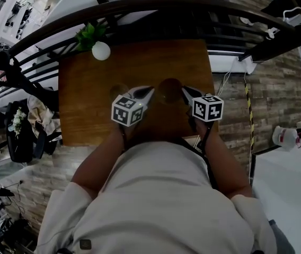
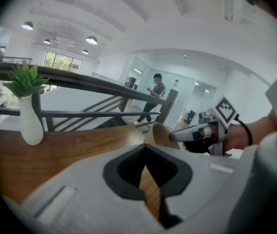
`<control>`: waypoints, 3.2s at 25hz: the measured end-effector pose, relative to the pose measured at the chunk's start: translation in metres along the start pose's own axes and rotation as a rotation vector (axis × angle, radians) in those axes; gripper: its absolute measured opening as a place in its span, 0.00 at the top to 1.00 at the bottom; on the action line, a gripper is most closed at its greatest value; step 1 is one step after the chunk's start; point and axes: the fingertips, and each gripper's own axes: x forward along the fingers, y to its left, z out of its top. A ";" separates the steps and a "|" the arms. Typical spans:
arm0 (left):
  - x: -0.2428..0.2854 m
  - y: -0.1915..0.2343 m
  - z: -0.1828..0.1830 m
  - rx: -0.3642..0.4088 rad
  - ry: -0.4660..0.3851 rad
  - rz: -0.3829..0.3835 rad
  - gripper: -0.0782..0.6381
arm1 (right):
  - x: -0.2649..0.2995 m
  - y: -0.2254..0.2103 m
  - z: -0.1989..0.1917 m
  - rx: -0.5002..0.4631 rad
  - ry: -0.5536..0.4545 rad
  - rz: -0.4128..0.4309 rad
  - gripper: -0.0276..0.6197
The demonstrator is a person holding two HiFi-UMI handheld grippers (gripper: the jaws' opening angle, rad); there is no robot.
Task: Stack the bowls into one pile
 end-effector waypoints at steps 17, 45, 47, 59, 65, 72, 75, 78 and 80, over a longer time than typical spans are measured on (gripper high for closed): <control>-0.035 -0.003 -0.024 -0.103 -0.053 0.211 0.89 | 0.018 0.021 -0.005 -0.099 0.086 0.177 0.94; -0.207 0.122 -0.048 -0.069 -0.058 0.175 0.89 | 0.118 0.203 -0.019 -0.094 0.056 0.132 0.93; -0.214 0.130 -0.051 -0.060 -0.052 0.152 0.89 | 0.122 0.213 -0.022 -0.081 0.044 0.112 0.93; -0.230 0.166 -0.073 -0.062 -0.011 0.079 0.89 | 0.149 0.242 -0.043 -0.095 0.064 0.042 0.94; -0.228 0.175 -0.069 -0.076 -0.018 0.079 0.89 | 0.159 0.239 -0.041 -0.088 0.091 0.046 0.94; -0.228 0.203 -0.078 -0.108 -0.009 0.114 0.89 | 0.186 0.230 -0.034 -0.103 0.134 0.059 0.93; -0.228 0.213 -0.080 -0.122 -0.011 0.124 0.89 | 0.198 0.228 -0.036 -0.113 0.165 0.068 0.93; -0.225 0.223 -0.082 -0.134 -0.012 0.134 0.89 | 0.210 0.225 -0.037 -0.121 0.190 0.074 0.93; -0.224 0.228 -0.084 -0.144 -0.011 0.138 0.89 | 0.217 0.224 -0.038 -0.126 0.207 0.079 0.93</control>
